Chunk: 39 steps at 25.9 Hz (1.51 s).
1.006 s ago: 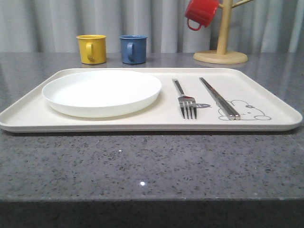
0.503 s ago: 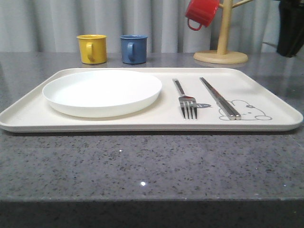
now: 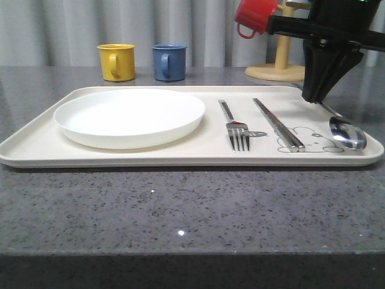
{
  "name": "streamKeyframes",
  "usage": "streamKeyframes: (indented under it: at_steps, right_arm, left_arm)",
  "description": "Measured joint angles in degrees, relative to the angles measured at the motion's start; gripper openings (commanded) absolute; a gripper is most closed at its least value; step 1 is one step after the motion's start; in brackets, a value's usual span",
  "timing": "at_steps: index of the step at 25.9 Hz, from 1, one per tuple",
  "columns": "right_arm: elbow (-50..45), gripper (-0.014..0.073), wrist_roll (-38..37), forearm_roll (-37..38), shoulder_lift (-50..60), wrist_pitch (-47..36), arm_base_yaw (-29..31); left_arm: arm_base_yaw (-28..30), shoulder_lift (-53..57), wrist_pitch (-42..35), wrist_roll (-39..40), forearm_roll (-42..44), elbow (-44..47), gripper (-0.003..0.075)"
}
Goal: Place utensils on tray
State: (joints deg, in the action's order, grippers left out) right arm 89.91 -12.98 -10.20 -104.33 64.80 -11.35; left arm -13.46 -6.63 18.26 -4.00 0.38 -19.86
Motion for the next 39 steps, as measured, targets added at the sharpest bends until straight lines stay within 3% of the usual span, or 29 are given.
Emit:
streamKeyframes:
  at_steps: [3,5,11,16,21,27,29,33,39]
  right_arm:
    - [0.00,-0.0022,-0.10,-0.09,-0.80,-1.04,0.00]
    - [0.12,0.0026,-0.10,-0.09,-1.67,-1.14,0.00]
    - [0.23,0.0311,-0.23,0.12,-3.06,-1.48,0.00]
    - [0.31,0.0335,-0.23,0.34,-1.62,-1.60,0.00]
    - [1.13,0.0262,0.20,1.04,5.09,-1.59,0.00]
    - [1.60,-0.0013,7.56,3.10,16.39,0.46,0.00]
    - [1.39,-0.0055,10.15,3.50,19.56,0.84,0.00]
    - [-4.74,-0.0069,12.98,3.75,28.03,-1.12,0.00]
    - [-24.91,-0.0069,13.55,4.85,45.68,-12.60,0.00]
  left_arm:
    - [0.00,0.00,0.00,0.00,0.00,0.00,-0.0018]
    - [0.00,0.00,0.00,0.00,0.00,0.00,-0.0018]
    - [0.00,0.00,0.00,0.00,0.00,0.00,-0.0018]
    - [0.00,0.00,0.00,0.00,0.00,0.00,-0.0018]
    - [0.00,0.00,0.00,0.00,0.00,0.00,-0.0018]
    - [0.00,0.00,0.00,0.00,0.00,0.00,-0.0018]
    - [0.00,0.00,0.00,0.00,0.00,0.00,-0.0018]
    - [0.00,0.00,0.00,0.00,0.00,0.00,-0.0018]
    - [0.00,0.00,0.00,0.00,0.00,0.00,-0.0018]
